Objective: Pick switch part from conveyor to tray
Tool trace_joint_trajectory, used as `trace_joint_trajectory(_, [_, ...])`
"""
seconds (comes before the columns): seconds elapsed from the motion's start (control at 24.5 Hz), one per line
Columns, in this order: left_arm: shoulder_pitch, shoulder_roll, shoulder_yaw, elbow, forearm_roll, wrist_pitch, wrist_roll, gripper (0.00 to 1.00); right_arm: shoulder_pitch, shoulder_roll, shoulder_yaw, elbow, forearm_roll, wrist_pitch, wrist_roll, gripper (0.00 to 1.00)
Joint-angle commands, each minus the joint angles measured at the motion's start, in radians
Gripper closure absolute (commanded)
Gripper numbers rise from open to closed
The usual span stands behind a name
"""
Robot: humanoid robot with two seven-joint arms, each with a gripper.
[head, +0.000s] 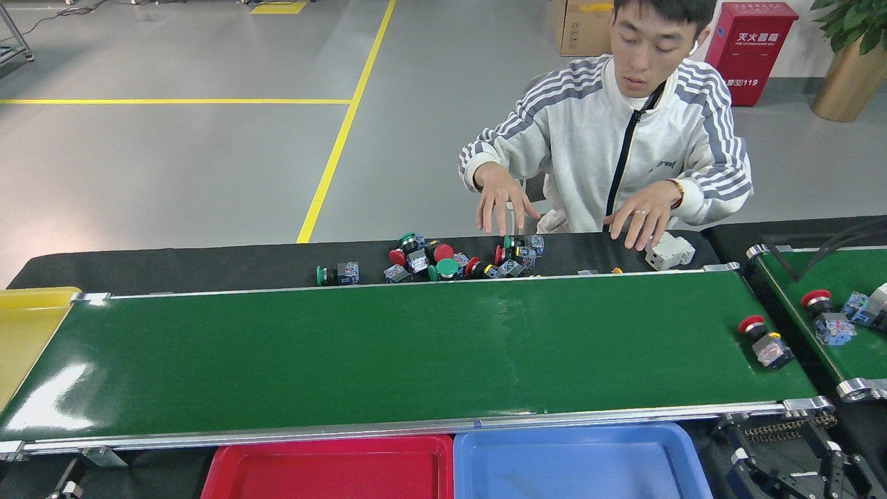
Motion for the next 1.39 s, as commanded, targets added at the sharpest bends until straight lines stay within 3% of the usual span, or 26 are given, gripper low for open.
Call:
trace_joint_trajectory(0.0, [-0.007,0.018,-0.013,-0.014,-0.002,0.04,0.002,0.0,-0.009,-0.009,-0.004,-0.007,-0.003,-0.002,0.007,0.01])
trace_joint_trajectory(0.29, [-0.013,0.016,-0.027,-0.017,-0.005,0.091,-0.006,0.0,-0.053,-0.021,-0.004,0.033,0.0,0.003,0.034,0.01])
trace_joint_trajectory(0.57, [-0.022,0.012,-0.088,-0.043,-0.078,0.174,-0.008,0.0,-0.187,-0.046,0.002,0.125,0.014,0.007,0.132,0.01])
trace_joint_trajectory(0.73, [-0.042,0.013,-0.088,-0.038,-0.08,0.174,-0.008,0.0,-0.234,-0.041,0.004,0.171,0.077,0.009,0.137,0.01])
trace_joint_trajectory(0.98, [-0.071,0.018,-0.088,-0.029,-0.085,0.174,-0.008,0.0,-0.328,-0.074,0.157,0.286,0.092,0.138,0.139,0.01])
trace_joint_trajectory(1.35, [-0.091,0.016,-0.088,0.001,-0.086,0.174,-0.008,0.0,-0.395,-0.077,0.229,0.373,0.089,0.164,0.139,0.01])
